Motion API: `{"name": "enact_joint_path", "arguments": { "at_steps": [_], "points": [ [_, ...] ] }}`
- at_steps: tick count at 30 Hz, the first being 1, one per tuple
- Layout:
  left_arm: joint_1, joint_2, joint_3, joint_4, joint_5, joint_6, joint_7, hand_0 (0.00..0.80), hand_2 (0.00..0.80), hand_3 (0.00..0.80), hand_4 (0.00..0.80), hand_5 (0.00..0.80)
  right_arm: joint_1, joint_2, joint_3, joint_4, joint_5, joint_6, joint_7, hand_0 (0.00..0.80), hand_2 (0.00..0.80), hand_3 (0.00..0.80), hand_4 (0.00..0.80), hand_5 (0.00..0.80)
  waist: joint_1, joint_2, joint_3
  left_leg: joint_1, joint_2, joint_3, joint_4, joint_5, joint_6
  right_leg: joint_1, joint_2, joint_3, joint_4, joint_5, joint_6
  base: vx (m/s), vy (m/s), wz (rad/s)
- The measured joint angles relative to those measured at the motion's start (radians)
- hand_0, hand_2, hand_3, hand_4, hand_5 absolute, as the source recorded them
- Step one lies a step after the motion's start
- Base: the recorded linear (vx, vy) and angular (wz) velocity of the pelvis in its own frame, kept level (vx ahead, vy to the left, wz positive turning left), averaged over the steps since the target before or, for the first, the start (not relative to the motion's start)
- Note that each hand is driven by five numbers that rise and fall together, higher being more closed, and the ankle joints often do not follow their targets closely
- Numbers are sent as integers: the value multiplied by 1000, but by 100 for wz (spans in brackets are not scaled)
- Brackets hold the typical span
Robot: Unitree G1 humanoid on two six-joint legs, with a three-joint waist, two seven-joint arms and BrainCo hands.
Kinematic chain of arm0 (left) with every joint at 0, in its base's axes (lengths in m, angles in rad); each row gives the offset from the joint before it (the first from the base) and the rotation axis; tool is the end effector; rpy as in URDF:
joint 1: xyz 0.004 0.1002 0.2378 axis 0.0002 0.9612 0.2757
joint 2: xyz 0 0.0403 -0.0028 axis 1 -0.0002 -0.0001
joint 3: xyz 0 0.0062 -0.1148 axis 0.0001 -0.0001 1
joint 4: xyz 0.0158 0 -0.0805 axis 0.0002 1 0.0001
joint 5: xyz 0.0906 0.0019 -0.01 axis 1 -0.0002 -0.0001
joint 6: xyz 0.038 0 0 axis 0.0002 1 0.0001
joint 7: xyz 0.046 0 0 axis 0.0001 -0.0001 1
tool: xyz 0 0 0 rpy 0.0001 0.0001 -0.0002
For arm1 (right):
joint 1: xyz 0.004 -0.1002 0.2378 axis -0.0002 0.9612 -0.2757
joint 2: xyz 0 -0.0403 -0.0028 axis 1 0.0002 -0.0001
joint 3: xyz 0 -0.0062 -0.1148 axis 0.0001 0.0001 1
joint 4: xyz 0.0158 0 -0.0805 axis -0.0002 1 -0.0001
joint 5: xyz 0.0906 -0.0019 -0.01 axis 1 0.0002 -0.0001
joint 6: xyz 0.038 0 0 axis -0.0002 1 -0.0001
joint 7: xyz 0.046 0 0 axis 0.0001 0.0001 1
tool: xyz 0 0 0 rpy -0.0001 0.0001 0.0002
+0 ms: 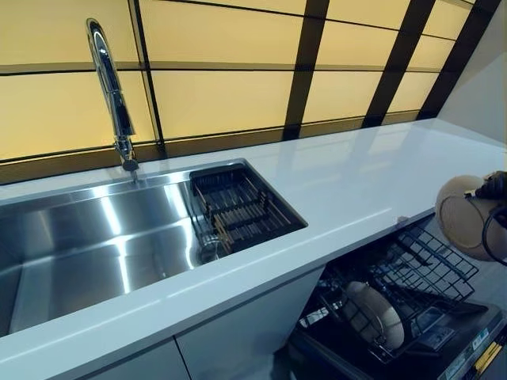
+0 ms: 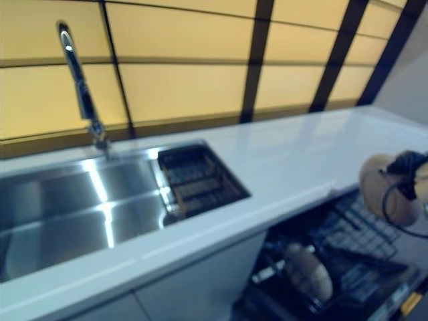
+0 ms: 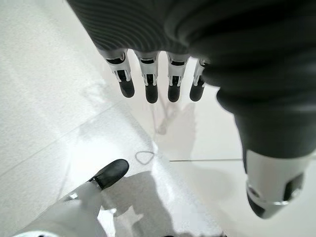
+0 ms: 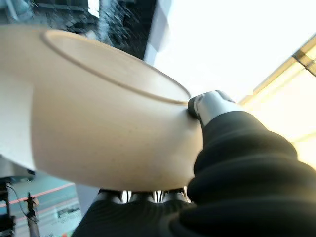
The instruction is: Take plates into dishwasher
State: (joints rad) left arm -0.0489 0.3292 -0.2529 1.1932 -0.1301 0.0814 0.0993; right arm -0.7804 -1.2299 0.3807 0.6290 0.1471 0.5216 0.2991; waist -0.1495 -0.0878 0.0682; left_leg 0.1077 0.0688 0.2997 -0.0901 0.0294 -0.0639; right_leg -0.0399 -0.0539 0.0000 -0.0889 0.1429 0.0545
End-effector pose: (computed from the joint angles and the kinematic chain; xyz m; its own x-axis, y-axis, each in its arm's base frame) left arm 0.0879 0.2479 -0.1075 0.3385 0.3193 -0.8852 0.0982 0.9235 0.3707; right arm 0.2577 -0.3853 0.2346 0.8024 -0.5015 -0.3236 0.0574 0.6045 -0.7946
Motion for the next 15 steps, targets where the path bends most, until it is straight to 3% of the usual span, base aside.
{"name": "enact_joint_path", "arguments": {
  "at_steps": [15],
  "points": [
    [-15,-7,62,0,-38,-31,0,0,0,0,0,0,219,48,-154,-76,-23,-17,44,800,800,800,800,800,-9,25,51,0,1,3,0,-3,0,-4,1,10,0,0,0,-1,-2,-1]
  ]
}}
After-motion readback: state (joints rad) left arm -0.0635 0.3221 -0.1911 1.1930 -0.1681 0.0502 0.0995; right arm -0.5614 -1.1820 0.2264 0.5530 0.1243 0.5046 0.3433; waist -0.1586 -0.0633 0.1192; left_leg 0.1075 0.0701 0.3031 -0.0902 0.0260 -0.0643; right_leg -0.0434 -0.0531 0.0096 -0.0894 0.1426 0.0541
